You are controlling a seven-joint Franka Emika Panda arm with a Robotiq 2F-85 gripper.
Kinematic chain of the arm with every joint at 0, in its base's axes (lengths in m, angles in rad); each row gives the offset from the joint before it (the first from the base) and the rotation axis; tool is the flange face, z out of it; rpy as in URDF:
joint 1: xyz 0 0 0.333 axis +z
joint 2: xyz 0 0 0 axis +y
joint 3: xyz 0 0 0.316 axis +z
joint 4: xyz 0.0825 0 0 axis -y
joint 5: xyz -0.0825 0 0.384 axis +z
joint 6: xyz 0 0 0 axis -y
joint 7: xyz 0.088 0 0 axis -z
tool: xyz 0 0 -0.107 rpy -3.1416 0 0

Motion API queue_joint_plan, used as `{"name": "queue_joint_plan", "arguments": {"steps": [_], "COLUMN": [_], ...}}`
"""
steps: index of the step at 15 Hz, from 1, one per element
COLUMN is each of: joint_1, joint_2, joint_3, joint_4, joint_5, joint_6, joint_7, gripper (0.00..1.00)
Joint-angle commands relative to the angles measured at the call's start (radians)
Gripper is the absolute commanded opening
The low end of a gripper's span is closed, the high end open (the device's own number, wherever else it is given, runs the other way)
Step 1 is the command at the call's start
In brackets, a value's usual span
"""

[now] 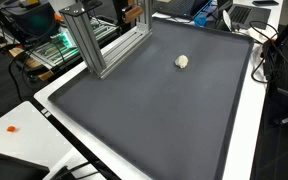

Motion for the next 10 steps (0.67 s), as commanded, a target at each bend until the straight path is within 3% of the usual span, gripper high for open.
{"name": "queue_joint_plan", "arguments": {"steps": [1, 5, 10], "joint_1": [-0.004, -0.015, -0.033], "joint_2": [0.000, -0.028, -0.103], "joint_3": [0.003, 0.006, 0.017], "joint_4": [0.001, 0.029, 0.070], "joint_5": [0.001, -0.031, -0.107], "joint_6": [-0.002, -0.042, -0.216], "joint_7": [-0.001, 0.025, 0.067], "gripper": [1.00, 1.00, 1.00]}}
